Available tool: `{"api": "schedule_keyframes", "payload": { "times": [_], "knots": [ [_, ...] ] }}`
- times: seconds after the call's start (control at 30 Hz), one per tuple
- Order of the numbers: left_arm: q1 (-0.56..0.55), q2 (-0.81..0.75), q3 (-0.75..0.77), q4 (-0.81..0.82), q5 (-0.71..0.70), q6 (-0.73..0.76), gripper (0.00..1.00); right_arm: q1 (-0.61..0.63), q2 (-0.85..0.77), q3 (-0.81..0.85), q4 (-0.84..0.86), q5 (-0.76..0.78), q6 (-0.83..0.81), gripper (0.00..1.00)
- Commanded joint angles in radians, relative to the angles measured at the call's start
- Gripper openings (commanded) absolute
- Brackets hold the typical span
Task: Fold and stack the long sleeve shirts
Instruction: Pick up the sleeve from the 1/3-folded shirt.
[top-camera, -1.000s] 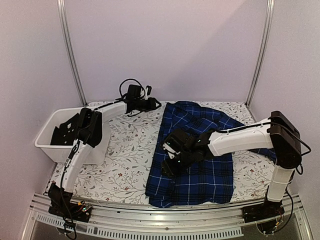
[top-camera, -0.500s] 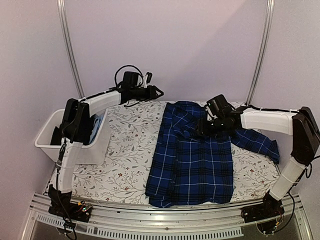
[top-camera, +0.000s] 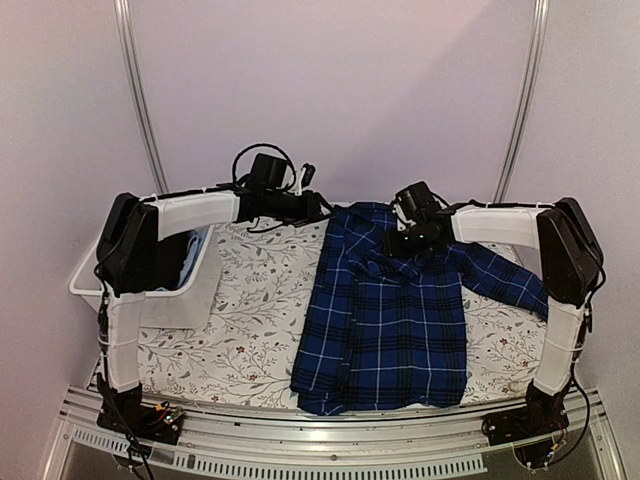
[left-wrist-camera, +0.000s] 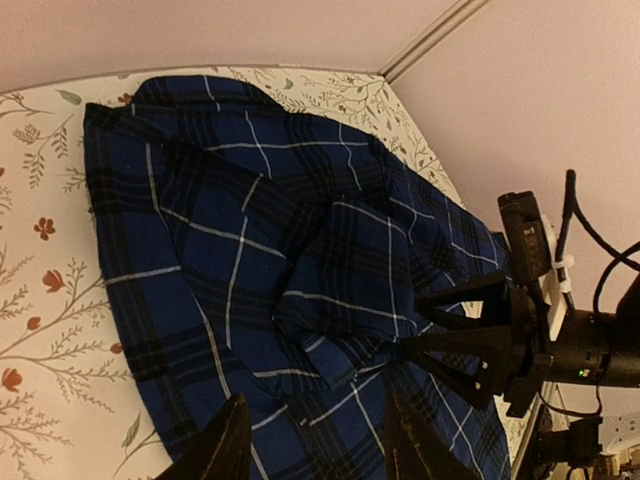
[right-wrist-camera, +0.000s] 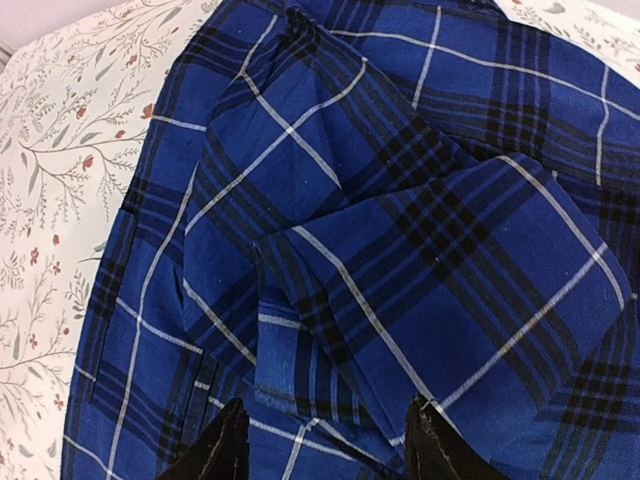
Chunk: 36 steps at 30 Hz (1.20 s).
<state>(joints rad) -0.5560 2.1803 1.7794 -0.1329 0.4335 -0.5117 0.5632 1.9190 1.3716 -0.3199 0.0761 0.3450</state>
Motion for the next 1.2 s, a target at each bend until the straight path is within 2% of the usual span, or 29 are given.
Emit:
{"api": "schedule_keyframes", "payload": {
  "times": [0.0, 0.33, 0.5, 0.73, 1.17],
  "knots": [
    [-0.025, -0.121, -0.082, -0.030, -0.035, -0.031, 0.45, 0.055, 0.086, 0.098, -0.025, 0.056, -0.063, 0.48],
    [-0.063, -0.289, -0.290, -0.030, -0.050, -0.070, 0.44, 0.087, 0.271, 0.228, -0.089, 0.065, -0.032, 0.40],
    [-0.085, -0.348, -0.370, -0.021, -0.063, -0.081, 0.44, 0.087, 0.333, 0.272, -0.128, 0.155, 0.007, 0.40],
    [-0.106, -0.425, -0.467, -0.017, -0.087, -0.093, 0.43, 0.087, 0.296, 0.222, -0.108, 0.188, 0.075, 0.41],
    [-0.128, -0.587, -0.643, -0.006, -0.141, -0.108, 0.43, 0.074, 0.222, 0.240, -0.094, 0.124, 0.076, 0.46]
  ]
}}
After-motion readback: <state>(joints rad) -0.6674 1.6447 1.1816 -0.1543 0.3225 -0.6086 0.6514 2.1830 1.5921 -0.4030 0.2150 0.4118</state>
